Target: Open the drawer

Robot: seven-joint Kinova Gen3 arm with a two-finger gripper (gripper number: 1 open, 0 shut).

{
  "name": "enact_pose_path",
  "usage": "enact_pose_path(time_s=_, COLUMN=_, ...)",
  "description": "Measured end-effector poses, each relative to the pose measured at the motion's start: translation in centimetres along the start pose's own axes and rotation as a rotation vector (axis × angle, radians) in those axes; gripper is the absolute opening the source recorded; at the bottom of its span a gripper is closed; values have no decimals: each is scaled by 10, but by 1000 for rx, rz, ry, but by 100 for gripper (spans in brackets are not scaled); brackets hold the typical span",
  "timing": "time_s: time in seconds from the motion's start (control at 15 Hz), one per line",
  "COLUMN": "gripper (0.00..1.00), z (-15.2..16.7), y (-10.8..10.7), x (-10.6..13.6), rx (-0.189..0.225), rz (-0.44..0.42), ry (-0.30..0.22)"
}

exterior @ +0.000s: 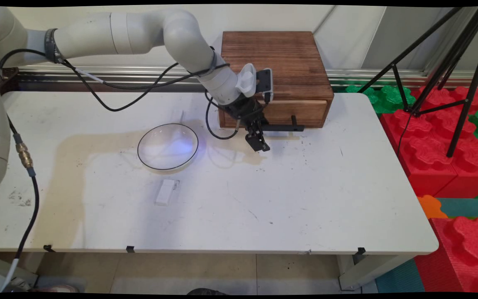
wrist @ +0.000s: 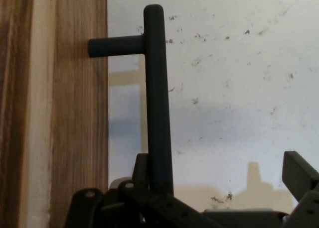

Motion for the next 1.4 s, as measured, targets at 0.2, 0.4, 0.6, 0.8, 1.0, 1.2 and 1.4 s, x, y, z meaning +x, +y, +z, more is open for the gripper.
enact_pose_path(time_s=0.2, gripper=100, z=3, y=3, x=-1, rx=-6, rz=0, ry=-3)
enact_pose_path(time_s=0.4, gripper=100, z=5, y=8, x=-2, rx=-12, rz=2, ry=-4)
enact_pose_path(time_s=0.6, gripper=100, z=5, y=14, x=-2, rx=-18, rz=5, ry=-4)
enact_pose_path(time_s=0.8, gripper=100, z=5, y=21, x=-2, rx=-25, rz=9, ry=-3)
enact_pose_path(time_s=1.0, gripper=100, z=4, y=29, x=-2, rx=-32, rz=17, ry=0)
enact_pose_path(time_s=1.2, gripper=100, z=3, y=40, x=-2, rx=-42, rz=28, ry=4)
enact_pose_path(time_s=1.4, gripper=100, z=1, y=52, x=-1, rx=-51, rz=36, ry=9)
